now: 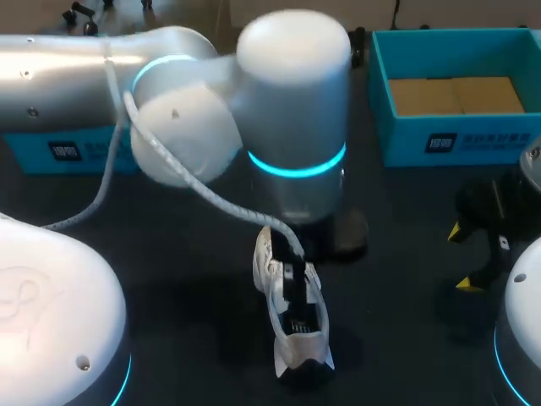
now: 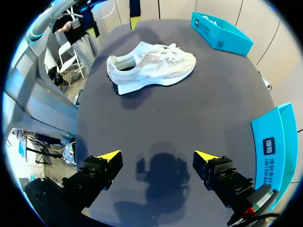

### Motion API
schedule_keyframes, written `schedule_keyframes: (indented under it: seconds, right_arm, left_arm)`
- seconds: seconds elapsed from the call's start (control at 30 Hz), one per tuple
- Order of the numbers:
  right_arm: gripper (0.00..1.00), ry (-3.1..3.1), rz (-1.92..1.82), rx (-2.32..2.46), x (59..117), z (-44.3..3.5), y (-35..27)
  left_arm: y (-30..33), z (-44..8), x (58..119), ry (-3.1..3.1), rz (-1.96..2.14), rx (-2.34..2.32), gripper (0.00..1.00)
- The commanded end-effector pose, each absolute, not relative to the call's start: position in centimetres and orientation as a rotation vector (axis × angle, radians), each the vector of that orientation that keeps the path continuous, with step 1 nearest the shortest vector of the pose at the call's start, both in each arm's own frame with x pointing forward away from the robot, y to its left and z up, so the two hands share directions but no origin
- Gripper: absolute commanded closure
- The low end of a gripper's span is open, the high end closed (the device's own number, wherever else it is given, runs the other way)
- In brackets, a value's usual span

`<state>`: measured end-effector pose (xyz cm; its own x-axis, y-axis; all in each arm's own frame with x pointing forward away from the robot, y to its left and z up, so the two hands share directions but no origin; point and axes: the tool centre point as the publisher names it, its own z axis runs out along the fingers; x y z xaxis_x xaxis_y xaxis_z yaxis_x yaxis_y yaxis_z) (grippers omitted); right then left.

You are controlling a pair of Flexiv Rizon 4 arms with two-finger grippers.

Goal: Take the shoe out of the shoebox, open the shoe tongue, remove and reinsert the insole, then place the shoe into the shoebox

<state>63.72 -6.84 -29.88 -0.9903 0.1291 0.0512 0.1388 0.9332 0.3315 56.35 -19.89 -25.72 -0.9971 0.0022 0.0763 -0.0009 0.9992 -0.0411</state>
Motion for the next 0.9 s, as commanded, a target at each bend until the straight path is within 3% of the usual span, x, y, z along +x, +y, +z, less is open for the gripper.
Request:
schedule_keyframes:
  seconds: [0.03,0.9]
  right_arm:
    - [0.0,-3.063,-0.525,-0.212,63.6,-29.9,-6.8]
    - [0.0,-3.063,-0.525,-0.212,63.6,-29.9,-6.8]
  left_arm:
    - [-20.4,-27.6,55.5,-3.084,0.034,0.404,0.0]
    - [-21.8,-36.0,53.1,-3.003,0.042,0.359,0.0]
